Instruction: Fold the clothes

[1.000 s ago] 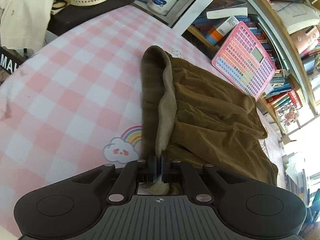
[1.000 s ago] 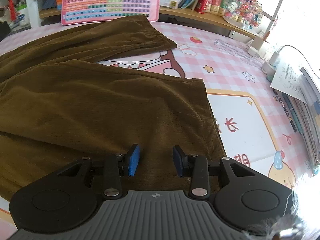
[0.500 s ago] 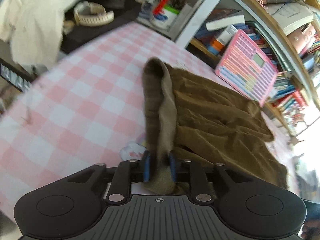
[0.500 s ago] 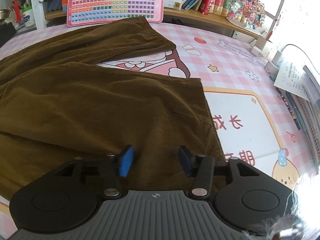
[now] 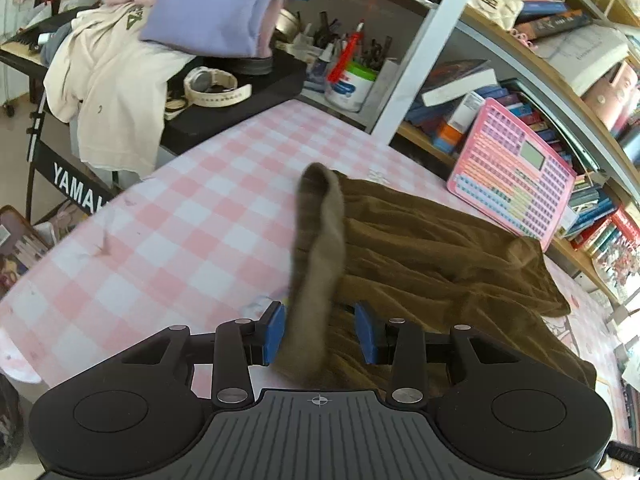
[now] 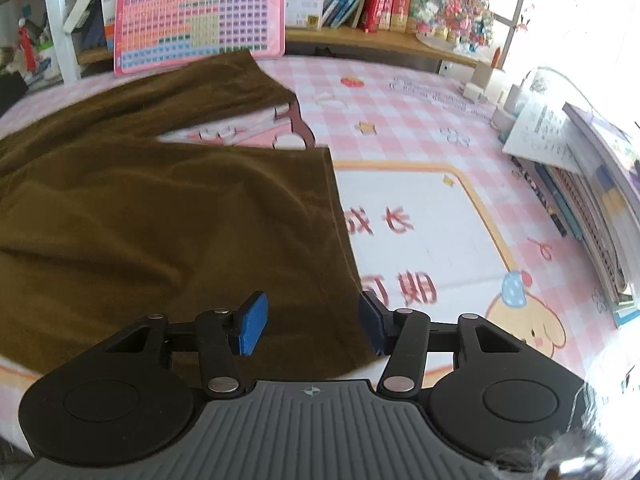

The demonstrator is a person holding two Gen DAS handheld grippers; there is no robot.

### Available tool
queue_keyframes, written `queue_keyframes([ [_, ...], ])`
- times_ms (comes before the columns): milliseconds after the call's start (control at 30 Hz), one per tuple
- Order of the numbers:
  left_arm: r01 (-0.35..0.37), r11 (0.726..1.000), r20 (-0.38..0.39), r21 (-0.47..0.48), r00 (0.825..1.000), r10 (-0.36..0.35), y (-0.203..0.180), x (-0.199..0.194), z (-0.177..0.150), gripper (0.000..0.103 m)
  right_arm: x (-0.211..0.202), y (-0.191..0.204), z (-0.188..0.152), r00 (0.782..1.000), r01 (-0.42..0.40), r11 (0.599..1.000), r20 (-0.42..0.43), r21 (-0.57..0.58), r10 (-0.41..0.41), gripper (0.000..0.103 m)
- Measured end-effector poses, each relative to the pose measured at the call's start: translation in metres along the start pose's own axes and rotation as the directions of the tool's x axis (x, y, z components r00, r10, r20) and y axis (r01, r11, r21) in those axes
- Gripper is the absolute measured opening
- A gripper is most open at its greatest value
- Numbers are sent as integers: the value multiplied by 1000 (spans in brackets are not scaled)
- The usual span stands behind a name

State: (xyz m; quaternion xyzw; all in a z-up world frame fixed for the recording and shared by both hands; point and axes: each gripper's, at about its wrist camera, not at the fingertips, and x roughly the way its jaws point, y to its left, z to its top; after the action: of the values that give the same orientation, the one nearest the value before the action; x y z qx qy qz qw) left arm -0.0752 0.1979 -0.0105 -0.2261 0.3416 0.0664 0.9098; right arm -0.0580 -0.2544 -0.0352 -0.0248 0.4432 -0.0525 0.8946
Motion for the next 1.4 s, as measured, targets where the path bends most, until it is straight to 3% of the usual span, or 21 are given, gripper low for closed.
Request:
queue_keyframes([
  [67,5,1000,6,2,1000,-5,-12,-5,-8,39,5,-5,-6,1000,4,999,-26,-33,-5,48],
  [167,19,1000,-3,16,1000,-19,-29,-12,-21,39,7,-18,-10,1000,-28,999,-5,-36,28,49],
  [400,33,998,-25,50,999,-32,-59,-33,-53,39,11,-41,-10,1000,-22,999,15,-48,23,49],
  [567,13,997,-38,75,999,-11,-70,-50,-71,39,-7,-48,-20,995,-84,996,55,-21,85,50],
  [600,8,996,-38,84,999,-5,-73,-53,-74,41,-12,-48,-24,993,-100,995,64,-15,101,50],
  [667,-5,993,-30,115,999,9,-82,-58,-81,55,-22,-48,-30,989,-128,992,78,-7,128,51],
  [967,-56,961,2,272,998,57,-123,-73,-110,73,-67,-41,-62,970,-210,978,124,-8,210,66],
  [1167,-74,945,27,320,997,69,-131,-75,-112,87,-82,-34,-66,965,-205,978,161,-27,207,72],
  [1233,-79,944,27,321,997,74,-131,-73,-108,88,-83,-32,-64,965,-198,980,169,-20,199,78],
  [1400,-77,939,17,334,997,76,-123,-65,-98,90,-80,-20,-56,968,-183,983,173,-3,181,81],
])
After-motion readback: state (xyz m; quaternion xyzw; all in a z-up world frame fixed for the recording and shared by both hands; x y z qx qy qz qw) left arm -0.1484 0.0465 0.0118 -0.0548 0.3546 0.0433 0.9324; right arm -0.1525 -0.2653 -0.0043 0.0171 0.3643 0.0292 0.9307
